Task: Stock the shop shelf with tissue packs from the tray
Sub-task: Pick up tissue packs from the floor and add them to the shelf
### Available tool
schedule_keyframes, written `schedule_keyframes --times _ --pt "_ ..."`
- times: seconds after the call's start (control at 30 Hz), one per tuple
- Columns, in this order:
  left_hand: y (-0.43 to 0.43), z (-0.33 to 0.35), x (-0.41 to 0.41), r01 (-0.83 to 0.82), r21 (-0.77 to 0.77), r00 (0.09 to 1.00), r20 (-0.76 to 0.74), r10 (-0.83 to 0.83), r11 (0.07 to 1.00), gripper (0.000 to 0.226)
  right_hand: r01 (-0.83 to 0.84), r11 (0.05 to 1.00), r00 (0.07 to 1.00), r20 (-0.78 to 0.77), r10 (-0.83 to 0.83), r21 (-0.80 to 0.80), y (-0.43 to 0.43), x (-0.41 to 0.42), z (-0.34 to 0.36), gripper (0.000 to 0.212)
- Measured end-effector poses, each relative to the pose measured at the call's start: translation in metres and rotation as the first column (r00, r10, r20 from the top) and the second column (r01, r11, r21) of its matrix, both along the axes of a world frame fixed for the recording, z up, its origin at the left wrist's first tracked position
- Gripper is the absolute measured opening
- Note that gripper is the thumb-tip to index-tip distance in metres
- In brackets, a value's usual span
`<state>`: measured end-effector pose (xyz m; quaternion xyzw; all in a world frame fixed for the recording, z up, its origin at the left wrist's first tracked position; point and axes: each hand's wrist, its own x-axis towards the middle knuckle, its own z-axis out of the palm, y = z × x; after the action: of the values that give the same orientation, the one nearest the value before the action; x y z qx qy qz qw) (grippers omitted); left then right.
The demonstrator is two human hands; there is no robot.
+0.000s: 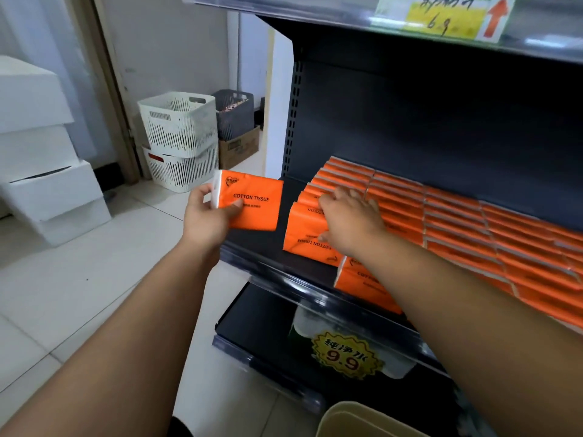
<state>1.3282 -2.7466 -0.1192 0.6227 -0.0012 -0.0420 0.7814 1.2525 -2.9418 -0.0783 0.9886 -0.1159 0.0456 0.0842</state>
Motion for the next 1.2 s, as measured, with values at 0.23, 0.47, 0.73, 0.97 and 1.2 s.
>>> schedule_keyframes --times 0.23,0.47,0.73,0.97,1.2 --pt "0.012 0.001 -0.004 0.128 -0.052 0.992 -0.008 -0.129 0.99 0.044 0.111 0.992 0.994 0.011 -0.111 -0.053 0.006 0.007 -0.003 0.072" --pt "0.02 -0.001 -0.004 0.344 -0.072 0.938 -0.021 -0.347 0.936 0.039 0.047 0.973 0.988 0.135 -0.079 0.228 0.002 0.0 0.016 0.034" --pt "0.003 -0.01 -0.017 0.559 -0.063 0.829 -0.006 -0.56 0.827 0.046 -0.287 0.798 0.956 0.107 0.273 0.53 0.014 -0.021 0.022 0.047" --pt "-0.014 -0.019 -0.027 0.538 0.252 0.827 0.031 -0.562 0.805 0.041 -0.175 0.951 0.984 0.017 0.176 0.256 0.009 -0.024 0.01 0.046" --pt "-0.033 -0.027 -0.022 0.26 0.624 0.875 0.171 -0.454 0.737 0.034 -0.089 0.985 0.995 0.061 0.081 0.145 0.006 -0.024 -0.001 0.048"
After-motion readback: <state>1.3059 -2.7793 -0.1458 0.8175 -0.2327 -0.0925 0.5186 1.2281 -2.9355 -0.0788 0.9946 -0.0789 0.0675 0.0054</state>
